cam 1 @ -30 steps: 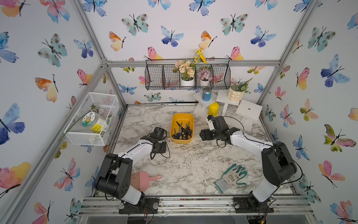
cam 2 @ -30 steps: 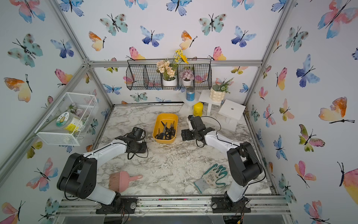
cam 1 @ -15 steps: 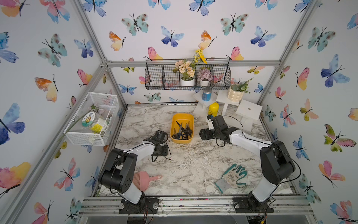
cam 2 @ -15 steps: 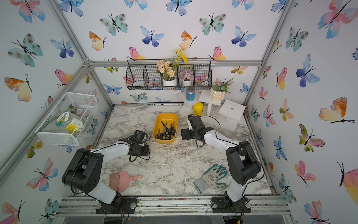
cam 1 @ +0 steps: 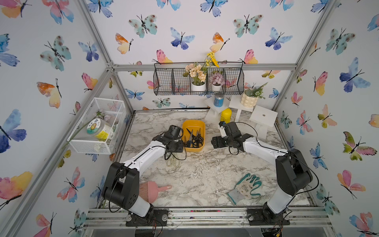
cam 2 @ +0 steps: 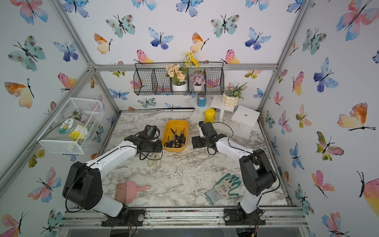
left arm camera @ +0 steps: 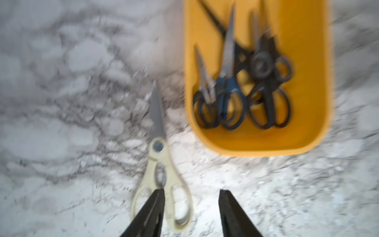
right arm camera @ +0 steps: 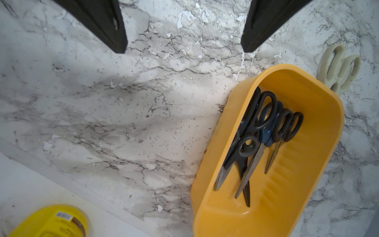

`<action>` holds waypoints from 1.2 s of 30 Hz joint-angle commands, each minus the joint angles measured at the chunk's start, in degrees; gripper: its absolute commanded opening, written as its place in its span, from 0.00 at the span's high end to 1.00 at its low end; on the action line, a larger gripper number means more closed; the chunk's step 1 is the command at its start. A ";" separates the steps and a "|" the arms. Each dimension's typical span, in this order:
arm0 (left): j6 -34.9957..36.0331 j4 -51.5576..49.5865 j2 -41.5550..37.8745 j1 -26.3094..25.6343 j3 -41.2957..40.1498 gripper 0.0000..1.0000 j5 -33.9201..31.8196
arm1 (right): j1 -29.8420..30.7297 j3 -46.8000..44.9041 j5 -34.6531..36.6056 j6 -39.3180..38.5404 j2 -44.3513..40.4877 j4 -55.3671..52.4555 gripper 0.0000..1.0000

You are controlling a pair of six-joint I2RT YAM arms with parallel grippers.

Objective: Take the scissors out of the storage box
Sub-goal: Pick up the scissors from the storage box.

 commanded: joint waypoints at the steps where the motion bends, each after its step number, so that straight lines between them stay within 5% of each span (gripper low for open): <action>1: -2.42 -0.70 6.45 -1.62 8.47 0.52 1.93 | 0.29 1.58 1.95 0.08 -1.97 -2.66 0.06; 15: -5.14 0.62 32.90 -1.91 30.93 0.61 4.22 | 0.26 -1.33 2.36 2.16 -4.52 -4.06 0.07; 36: -5.37 5.24 37.54 -1.18 25.27 0.74 7.06 | 0.26 1.71 3.06 0.88 -1.05 -6.02 0.07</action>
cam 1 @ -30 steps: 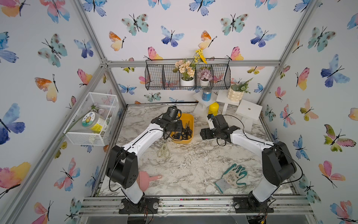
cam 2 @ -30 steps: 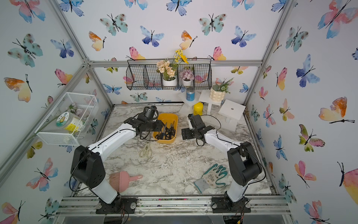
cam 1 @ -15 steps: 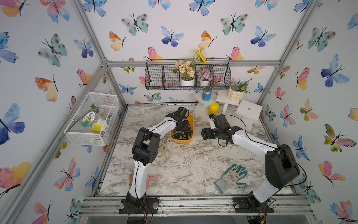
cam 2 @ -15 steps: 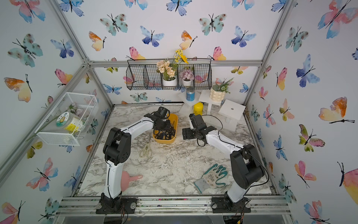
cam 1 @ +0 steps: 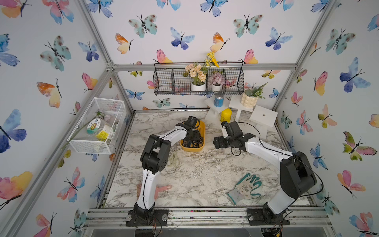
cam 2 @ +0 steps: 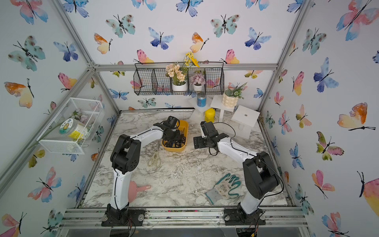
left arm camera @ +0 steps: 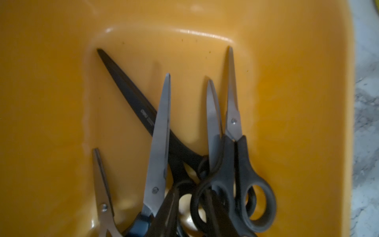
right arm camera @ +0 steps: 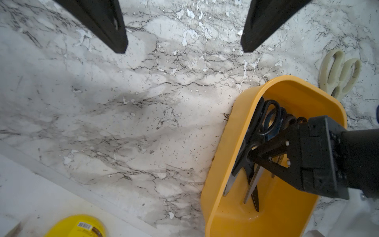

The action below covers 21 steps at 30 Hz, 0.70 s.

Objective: Take the scissors out of the storage box
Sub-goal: Pick up the scissors from the storage box.

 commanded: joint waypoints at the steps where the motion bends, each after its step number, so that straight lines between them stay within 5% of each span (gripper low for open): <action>1: 0.39 0.96 1.77 0.39 -1.09 0.76 2.68 | 0.26 2.03 1.23 -0.71 1.30 -1.47 0.07; 12: 0.96 3.08 4.07 1.01 0.22 0.99 7.45 | 0.26 3.29 1.19 -0.80 2.29 -2.21 0.07; 21: 4.13 3.04 0.90 1.18 2.39 1.00 11.33 | 0.26 1.44 2.20 -0.45 0.70 -2.00 0.07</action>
